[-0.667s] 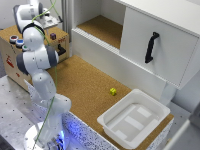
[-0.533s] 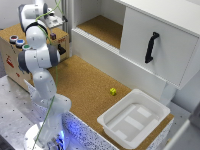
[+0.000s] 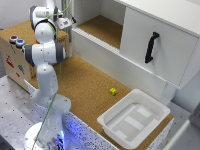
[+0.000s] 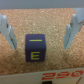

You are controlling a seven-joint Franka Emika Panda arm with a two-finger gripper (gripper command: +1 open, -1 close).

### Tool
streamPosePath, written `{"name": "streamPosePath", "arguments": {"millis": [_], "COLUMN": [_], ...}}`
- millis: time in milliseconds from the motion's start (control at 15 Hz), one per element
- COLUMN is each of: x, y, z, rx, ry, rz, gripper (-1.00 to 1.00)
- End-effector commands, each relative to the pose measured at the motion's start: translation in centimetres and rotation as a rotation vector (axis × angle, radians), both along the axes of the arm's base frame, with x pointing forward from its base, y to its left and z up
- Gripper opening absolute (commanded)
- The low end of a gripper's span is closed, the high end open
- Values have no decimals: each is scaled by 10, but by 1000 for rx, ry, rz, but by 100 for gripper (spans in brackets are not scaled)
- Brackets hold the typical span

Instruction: Go towards the purple block and grasp it

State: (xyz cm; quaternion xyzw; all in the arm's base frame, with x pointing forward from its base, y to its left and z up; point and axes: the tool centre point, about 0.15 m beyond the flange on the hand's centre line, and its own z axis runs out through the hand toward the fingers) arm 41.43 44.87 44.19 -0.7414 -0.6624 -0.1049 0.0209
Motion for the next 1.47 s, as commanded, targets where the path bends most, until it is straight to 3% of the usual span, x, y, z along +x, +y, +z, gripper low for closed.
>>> {"name": "streamPosePath", "arguments": {"millis": [0, 267, 800, 933, 1200, 1400], "x": [19, 6, -15, -20, -25, -26], "y": [30, 33, 27, 21, -18, -45], "z": [7, 1, -4, 0, 20, 24], "rx": [-247, -302, -323, -308, -153, -134], "ry": [61, 73, 77, 68, 57, 43], "rz": [-27, -22, -72, -94, -188, -249], "gripper": [-100, -100, -100, -100, -100, -100]}}
